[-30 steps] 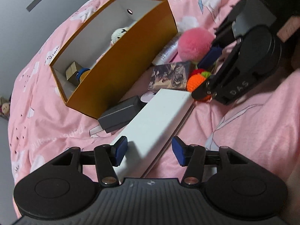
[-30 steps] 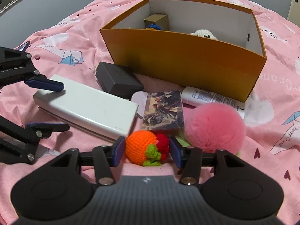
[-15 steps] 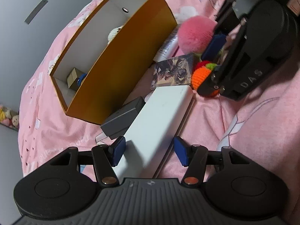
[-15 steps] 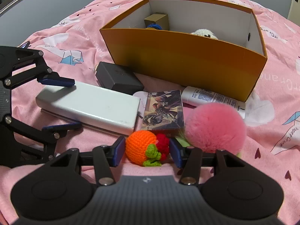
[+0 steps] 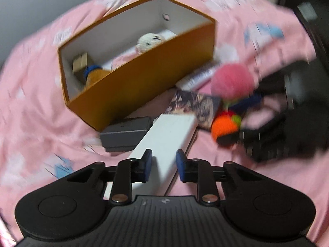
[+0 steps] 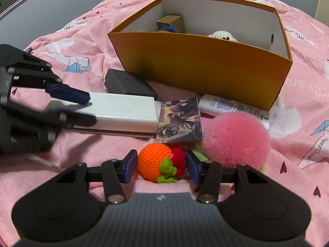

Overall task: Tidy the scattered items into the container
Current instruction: 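Grasp the white rectangular box with left tool while right tool grasps the crocheted orange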

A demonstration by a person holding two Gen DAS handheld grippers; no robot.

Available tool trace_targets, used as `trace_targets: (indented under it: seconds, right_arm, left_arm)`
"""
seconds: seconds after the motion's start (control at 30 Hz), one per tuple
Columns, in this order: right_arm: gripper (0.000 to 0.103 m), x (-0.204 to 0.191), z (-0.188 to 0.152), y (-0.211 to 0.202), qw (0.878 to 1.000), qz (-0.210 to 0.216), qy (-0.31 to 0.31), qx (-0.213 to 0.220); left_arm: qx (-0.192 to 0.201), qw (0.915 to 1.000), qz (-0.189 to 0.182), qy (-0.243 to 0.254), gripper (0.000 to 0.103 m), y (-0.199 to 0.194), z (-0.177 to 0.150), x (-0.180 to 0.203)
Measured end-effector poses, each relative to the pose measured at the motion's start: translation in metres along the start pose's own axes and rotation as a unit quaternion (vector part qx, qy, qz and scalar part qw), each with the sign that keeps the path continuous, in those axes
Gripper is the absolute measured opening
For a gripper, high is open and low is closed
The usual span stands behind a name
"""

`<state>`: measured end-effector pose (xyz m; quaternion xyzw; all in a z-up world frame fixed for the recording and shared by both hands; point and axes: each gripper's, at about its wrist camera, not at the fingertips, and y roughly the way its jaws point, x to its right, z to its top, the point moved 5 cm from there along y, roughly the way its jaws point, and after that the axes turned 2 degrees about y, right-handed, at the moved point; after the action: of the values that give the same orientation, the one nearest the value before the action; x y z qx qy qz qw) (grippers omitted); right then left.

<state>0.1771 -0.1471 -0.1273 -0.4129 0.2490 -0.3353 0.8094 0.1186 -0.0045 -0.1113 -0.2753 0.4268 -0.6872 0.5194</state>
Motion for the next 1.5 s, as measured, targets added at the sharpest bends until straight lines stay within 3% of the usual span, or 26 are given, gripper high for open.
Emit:
trace_targets:
  seconds: [0.07,0.13,0.23,0.33,0.37,0.43,0.47,0.5,0.67,0.83,1.13,1.27,1.33,1.4,1.5]
  right_arm:
    - [0.054,0.0,0.0,0.0,1.0,0.001,0.002,0.0]
    - [0.054,0.001,0.0,0.0,1.0,0.002,0.004,0.0]
    - [0.054,0.001,0.0,0.0,1.0,0.003,0.005,0.0]
    - [0.055,0.002,0.0,0.001,1.0,0.005,0.006,-0.001]
    - [0.055,0.002,0.0,0.001,1.0,0.005,0.007,-0.001]
    - [0.055,0.003,0.0,0.002,1.0,0.005,0.007,-0.001]
    - [0.055,0.003,0.0,0.002,1.0,0.005,0.007,-0.001]
    - [0.055,0.003,0.0,0.002,1.0,0.005,0.007,-0.001]
    - [0.055,0.004,0.001,0.003,1.0,0.006,0.008,-0.002]
    - [0.055,0.004,0.0,0.003,1.0,0.007,0.01,-0.002]
    - [0.056,0.005,0.0,0.003,1.0,0.007,0.013,-0.003]
    - [0.056,0.005,0.0,0.003,1.0,0.007,0.012,-0.003]
    - [0.056,0.005,0.0,0.003,1.0,0.007,0.012,-0.003]
    - [0.056,0.005,0.0,0.003,1.0,0.007,0.013,-0.002]
    - [0.056,0.005,0.0,0.002,1.0,0.006,0.013,-0.001]
  left_arm:
    - [-0.004,0.9994,-0.019,-0.028,0.027,0.004,0.003,-0.007]
    - [-0.008,0.9996,-0.007,-0.027,0.027,0.007,0.005,-0.008]
    - [-0.009,0.9986,0.045,0.026,0.028,0.007,0.006,-0.001]
    - [-0.011,0.9943,0.067,0.082,0.031,0.005,0.004,0.01]
    - [-0.011,0.9926,0.073,0.097,0.035,0.004,0.003,0.012]
    - [-0.009,0.9883,0.085,0.127,0.056,0.001,0.0,0.019]
    - [-0.008,0.9864,0.086,0.14,0.076,0.0,-0.001,0.023]
    - [-0.007,0.9843,0.087,0.154,0.078,-0.001,-0.004,0.027]
    - [-0.01,0.9784,0.094,0.184,0.078,0.007,-0.014,0.039]
    - [0.013,0.9692,0.132,0.207,0.077,0.018,-0.018,0.038]
    - [-0.001,0.9697,0.132,0.206,0.076,0.033,-0.018,0.038]
    - [0.004,0.9683,0.131,0.212,0.068,0.035,-0.017,0.043]
    - [0.007,0.9685,0.129,0.213,0.061,0.034,-0.017,0.044]
    - [0.012,0.9693,0.124,0.212,0.047,0.03,-0.016,0.045]
    - [0.018,0.9714,0.12,0.204,0.04,0.024,-0.013,0.045]
